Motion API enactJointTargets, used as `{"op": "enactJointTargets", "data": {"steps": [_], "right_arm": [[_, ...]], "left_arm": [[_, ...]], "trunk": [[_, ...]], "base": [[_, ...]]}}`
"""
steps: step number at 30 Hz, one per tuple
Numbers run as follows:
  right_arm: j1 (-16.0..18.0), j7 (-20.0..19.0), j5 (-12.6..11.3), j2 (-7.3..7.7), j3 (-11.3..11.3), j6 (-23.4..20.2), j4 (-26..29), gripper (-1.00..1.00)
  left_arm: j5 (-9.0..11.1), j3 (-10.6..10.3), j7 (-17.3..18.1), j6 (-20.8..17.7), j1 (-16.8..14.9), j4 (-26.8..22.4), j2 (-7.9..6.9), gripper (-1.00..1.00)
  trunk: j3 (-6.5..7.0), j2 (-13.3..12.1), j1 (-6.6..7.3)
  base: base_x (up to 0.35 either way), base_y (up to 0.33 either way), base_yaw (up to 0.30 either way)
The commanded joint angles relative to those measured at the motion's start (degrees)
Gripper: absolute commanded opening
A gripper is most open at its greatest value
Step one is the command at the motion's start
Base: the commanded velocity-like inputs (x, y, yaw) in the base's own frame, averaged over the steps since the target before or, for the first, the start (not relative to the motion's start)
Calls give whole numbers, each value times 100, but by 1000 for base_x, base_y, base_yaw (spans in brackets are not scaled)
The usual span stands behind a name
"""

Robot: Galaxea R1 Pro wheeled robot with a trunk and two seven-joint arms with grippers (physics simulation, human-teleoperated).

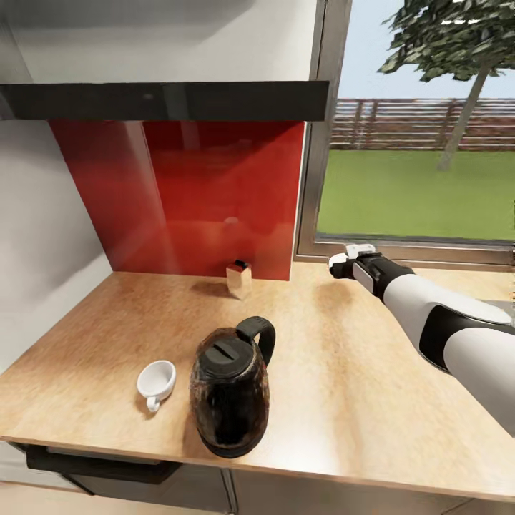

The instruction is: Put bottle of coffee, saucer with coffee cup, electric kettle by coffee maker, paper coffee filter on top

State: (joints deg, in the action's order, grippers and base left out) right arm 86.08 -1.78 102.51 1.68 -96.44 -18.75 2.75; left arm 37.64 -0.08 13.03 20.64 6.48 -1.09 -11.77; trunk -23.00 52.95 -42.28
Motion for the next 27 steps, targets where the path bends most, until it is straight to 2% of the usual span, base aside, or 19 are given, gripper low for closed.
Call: {"op": "enactJointTargets", "data": {"steps": [1,3,15,27], "right_arm": [[6,-17,59,-1,-45,-19,6,-100],[6,-16,57,-1,-48,-19,9,-100],[1,-10,59,52,-48,-69,44,-100],[-3,-60,59,222,-44,-109,50,-100]], "left_arm": [[42,-1,34,2,2,-5,-1,100],[42,-2,37,2,2,-5,-1,100],[38,-22,33,-50,2,-5,-1,100],[33,-27,36,-51,2,-6,-1,100]], "trunk": [[-5,5,3],[-5,5,3],[315,-477,266],[641,-958,530]], "base": [[-326,0,0],[-313,0,0],[-2,0,-98],[0,0,-118]]}}
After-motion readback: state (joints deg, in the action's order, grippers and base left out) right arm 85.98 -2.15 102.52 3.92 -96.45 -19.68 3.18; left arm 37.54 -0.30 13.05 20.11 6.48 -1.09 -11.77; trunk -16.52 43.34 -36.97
